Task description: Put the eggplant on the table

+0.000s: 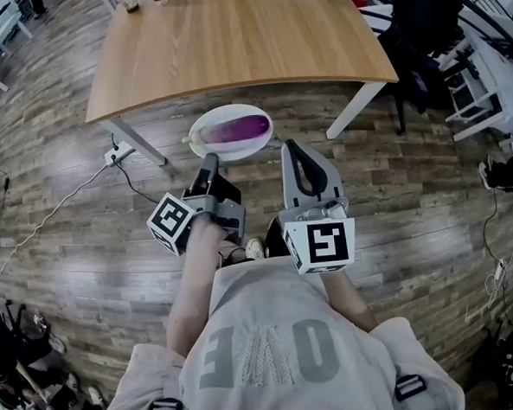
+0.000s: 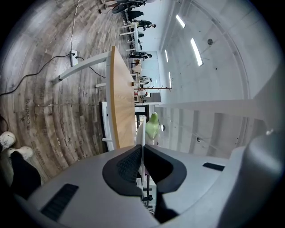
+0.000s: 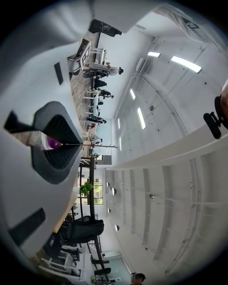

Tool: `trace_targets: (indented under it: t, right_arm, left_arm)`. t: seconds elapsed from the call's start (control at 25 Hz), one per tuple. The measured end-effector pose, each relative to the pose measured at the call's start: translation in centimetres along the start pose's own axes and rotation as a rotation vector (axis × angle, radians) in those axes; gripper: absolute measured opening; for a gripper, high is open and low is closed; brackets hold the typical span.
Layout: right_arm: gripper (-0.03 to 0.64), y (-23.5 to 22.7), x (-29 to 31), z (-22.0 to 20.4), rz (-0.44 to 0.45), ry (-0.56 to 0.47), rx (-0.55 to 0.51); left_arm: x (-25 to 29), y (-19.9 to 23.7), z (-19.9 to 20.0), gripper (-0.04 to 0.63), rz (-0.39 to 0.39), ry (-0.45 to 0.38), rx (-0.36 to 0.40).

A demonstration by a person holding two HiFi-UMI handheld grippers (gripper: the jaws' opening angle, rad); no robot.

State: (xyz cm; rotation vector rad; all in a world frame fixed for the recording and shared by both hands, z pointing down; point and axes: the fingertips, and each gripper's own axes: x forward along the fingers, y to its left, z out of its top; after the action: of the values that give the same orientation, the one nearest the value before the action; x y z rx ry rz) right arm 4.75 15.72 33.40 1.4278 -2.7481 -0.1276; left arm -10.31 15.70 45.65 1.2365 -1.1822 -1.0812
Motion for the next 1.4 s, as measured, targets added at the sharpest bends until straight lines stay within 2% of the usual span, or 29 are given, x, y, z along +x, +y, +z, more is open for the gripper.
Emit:
trace_targets:
  t: [0.28,0.48,0.92,1.04,1.24,1.4]
  right_arm:
    - [0.018,-0.1,3.3,-0.1,0.009,0.002,-0.023]
    - [0.018,-1.4,5.9,0.1,0.010,-0.011,-0.027]
    - [0.018,-6.0,16.4,-1.2,0.033,0.025,-0.025]
    - [0.018,-8.2,19.6,-1.0,0.044,0.031,-0.046]
    - [0.018,-11.1,24.7,-0.7,0.087,0.033,-0.057]
    - [0.018,-12.0,29.0,-1.2,0.134,0.053,-0.060]
  left_arm:
    - [3.4,0.2,2.0,0.018,-0.007,0.018,0.015]
    - [6.4,0.1,3.1,0.017,-0.012,0.001,0.010]
    - [16.2,-0.3,6.4,0.018,0.001,-0.011,0.054]
    - [19.4,-0.4,6.2,0.018,-0.011,-0.011,0.025]
    - [24.3,-0.2,7.2,0.018,-0.005,-0.040,0.025]
    - [28.0,0.3,8.3,0.017,0.012,-0.057,-0.004]
